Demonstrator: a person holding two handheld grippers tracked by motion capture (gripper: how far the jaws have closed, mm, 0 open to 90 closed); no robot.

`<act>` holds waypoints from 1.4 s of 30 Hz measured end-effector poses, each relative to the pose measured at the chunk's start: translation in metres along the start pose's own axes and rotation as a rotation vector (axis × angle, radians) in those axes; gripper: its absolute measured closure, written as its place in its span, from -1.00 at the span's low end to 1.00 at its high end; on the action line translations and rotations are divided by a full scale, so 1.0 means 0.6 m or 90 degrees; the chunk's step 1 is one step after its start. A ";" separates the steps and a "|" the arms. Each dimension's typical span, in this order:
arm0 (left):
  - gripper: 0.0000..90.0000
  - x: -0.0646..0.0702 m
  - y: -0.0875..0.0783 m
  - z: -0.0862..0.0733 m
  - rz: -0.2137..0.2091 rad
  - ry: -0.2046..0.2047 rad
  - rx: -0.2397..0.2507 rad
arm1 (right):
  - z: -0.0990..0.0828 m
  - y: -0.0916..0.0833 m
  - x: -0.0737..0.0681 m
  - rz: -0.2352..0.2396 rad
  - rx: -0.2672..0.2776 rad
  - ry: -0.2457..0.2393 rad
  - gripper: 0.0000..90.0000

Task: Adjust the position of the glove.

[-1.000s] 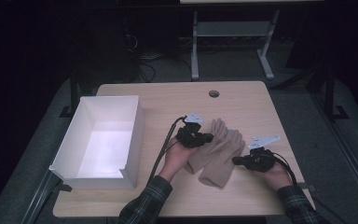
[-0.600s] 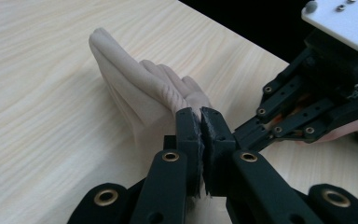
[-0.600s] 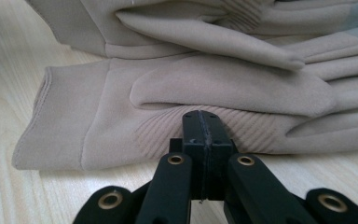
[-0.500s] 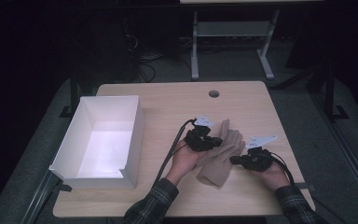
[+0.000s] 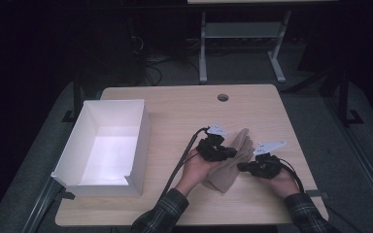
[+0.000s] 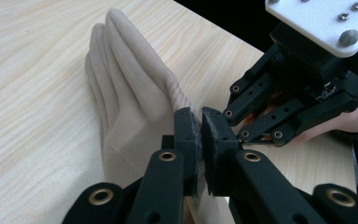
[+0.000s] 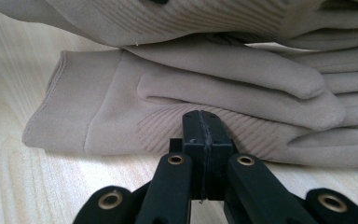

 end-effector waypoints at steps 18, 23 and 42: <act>0.95 0.015 0.008 -0.002 -0.025 0.008 -0.006 | -0.032 -0.074 0.066 -0.086 0.028 0.060 0.67; 0.99 0.023 0.026 -0.027 -0.031 0.010 -0.033 | -0.039 -0.074 0.078 -0.108 0.023 0.072 0.38; 0.99 0.000 0.014 -0.094 0.011 0.043 -0.124 | -0.046 -0.069 0.107 -0.226 0.033 0.079 -0.37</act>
Point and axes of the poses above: each handheld gripper's, and its own axes: y roughly forward along the jaws, z roughly out of its top, x roughly to its right, the point moved 5 cm from there along y, roughly forward along the jaws, and after that the axes turned 1 degree about x, right-handed, at the moved point
